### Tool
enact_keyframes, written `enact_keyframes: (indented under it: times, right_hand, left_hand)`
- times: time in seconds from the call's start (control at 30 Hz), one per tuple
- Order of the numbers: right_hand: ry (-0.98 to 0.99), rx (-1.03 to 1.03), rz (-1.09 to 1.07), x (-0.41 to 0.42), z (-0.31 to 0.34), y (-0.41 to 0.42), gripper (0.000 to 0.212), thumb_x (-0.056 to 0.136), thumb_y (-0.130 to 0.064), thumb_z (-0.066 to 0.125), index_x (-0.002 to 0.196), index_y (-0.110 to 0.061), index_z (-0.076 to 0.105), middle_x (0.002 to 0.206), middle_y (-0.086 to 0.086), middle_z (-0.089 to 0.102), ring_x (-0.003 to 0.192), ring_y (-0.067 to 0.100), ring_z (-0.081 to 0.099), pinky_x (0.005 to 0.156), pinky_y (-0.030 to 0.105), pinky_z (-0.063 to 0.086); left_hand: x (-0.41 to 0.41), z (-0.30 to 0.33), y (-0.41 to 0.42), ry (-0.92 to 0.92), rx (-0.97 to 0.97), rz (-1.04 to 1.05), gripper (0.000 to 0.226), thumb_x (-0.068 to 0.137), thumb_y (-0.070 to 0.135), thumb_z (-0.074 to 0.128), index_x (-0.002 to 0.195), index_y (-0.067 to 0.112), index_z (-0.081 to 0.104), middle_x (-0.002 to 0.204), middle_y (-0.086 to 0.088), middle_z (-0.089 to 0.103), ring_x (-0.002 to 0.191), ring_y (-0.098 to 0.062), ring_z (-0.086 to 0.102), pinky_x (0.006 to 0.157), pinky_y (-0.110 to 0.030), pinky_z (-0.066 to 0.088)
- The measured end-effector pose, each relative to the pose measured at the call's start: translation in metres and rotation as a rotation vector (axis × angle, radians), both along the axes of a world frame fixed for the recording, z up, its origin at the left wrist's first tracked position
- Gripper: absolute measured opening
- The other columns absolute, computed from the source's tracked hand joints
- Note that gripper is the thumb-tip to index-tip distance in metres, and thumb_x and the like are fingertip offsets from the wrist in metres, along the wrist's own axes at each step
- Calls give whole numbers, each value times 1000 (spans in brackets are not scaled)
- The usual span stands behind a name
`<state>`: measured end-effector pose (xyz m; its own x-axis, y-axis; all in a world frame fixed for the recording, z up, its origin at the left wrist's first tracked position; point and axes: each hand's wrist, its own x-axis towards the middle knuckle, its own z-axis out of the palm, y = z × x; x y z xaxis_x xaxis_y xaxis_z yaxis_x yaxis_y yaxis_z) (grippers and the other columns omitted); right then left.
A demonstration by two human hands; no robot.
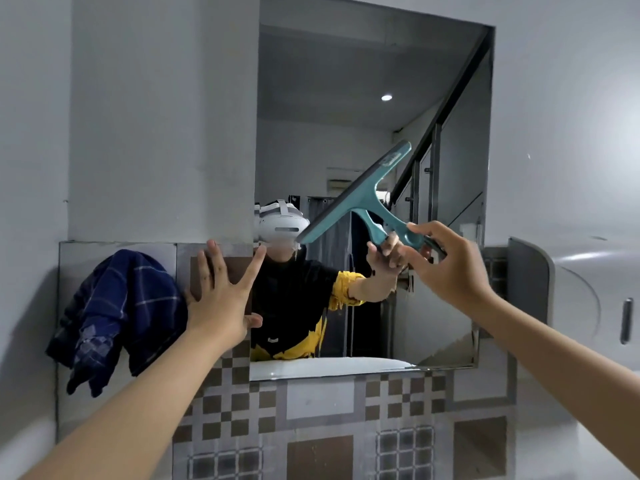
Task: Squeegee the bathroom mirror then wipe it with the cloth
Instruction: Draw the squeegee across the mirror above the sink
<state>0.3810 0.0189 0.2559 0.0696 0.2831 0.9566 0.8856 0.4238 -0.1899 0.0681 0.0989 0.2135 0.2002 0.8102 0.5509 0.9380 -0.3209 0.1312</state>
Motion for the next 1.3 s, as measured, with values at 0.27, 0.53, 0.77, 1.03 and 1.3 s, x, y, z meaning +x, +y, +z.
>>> enact_keyframes:
  times: [0.27, 0.53, 0.77, 1.03, 1.3]
  right_hand:
    - [47, -2, -41, 71, -19, -11, 35, 75, -29, 80, 108, -26, 67, 78, -6, 68, 55, 8, 58, 51, 36, 53]
    - [80, 20, 30, 88, -43, -4, 36, 76, -31, 77, 109, -24, 65, 74, -5, 66, 52, 21, 56, 48, 43, 52]
    - [237, -2, 43, 91, -75, -3, 28, 79, -21, 76, 102, -25, 61, 73, -15, 64, 45, 10, 49, 41, 20, 41]
    - [576, -20, 172, 34, -104, -3, 23, 88, -17, 68, 104, -13, 52, 64, -6, 53, 43, 0, 49, 42, 10, 37]
    - [977, -86, 348, -55, -85, -3, 23, 92, -28, 61, 91, -31, 38, 82, 17, 57, 43, 11, 52, 42, 28, 48]
  left_hand:
    - [2, -1, 0, 23, 47, 39, 119, 79, 41, 68, 128, 50, -40, 137, -15, -53, 129, -37, -40, 107, -68, 18]
    - [5, -4, -2, 33, 89, 66, 118, 79, 41, 67, 130, 48, -39, 137, -17, -51, 128, -37, -37, 107, -65, 20]
    - [5, -2, 2, 36, 109, 55, 119, 80, 41, 67, 129, 48, -41, 132, -16, -55, 129, -37, -36, 107, -65, 21]
    - [4, -6, 7, 26, 173, 41, 121, 76, 43, 70, 131, 49, -37, 143, -17, -46, 138, -42, -27, 106, -67, 22]
    - [4, -4, 4, 83, 206, 76, 119, 77, 55, 63, 131, 43, -42, 145, -25, -40, 139, -47, -22, 105, -63, 29]
